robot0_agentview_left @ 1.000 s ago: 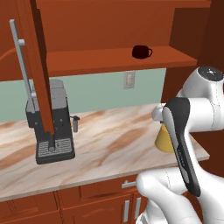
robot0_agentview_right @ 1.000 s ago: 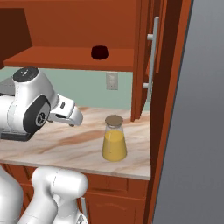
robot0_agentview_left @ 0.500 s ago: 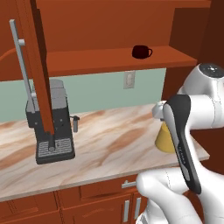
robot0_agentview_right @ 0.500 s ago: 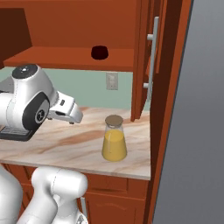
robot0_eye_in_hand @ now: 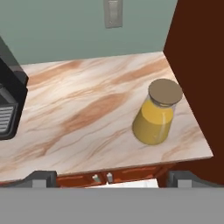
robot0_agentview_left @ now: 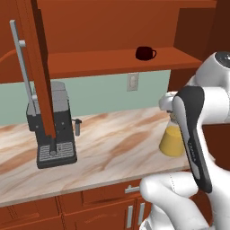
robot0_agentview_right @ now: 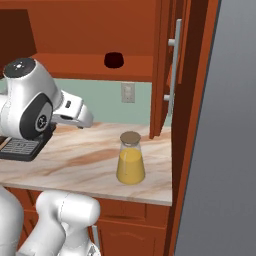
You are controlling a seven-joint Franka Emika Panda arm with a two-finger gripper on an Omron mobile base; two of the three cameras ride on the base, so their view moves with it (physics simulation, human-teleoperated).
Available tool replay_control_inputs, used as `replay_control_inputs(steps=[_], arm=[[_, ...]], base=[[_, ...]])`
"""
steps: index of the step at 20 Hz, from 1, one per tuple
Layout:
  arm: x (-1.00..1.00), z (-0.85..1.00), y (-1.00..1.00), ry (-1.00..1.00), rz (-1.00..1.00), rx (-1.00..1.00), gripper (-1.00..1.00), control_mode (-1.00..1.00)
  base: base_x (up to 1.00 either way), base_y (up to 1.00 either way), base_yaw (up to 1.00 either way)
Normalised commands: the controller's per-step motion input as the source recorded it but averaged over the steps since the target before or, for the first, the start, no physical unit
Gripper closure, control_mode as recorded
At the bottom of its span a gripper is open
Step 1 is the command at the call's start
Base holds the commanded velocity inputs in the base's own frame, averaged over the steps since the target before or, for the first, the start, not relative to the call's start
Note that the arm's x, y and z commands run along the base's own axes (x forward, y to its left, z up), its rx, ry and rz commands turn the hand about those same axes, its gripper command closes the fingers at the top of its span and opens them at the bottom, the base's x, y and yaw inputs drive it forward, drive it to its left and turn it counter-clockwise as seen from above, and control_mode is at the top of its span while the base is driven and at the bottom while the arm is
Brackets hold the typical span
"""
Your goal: There is a tray on the dining counter. Grab the cup, mug, and pitcher and place them on the tray. The pitcher may be placed next to the tray if it cannot fit the tray.
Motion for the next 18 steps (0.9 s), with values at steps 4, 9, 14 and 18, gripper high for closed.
replay_control_inputs(steps=[4,9,14,18], arm=[[0.00,0.30,0.00,-0.15,0.06,0.00,-1.00,-1.00],[0.00,0.19,0.00,-0.16,0.04,0.00,-1.00,-1.00],[0.00,0.10,-0.01,-0.12,0.00,0.00,-1.00,-1.00],[0.03,0.02,-0.01,-0.07,0.00,0.00,-1.00,-1.00]], base=[[0.00,0.00,0.00],[0.00,0.00,0.00],[0.00,0.00,0.00],[0.00,0.00,0.00]])
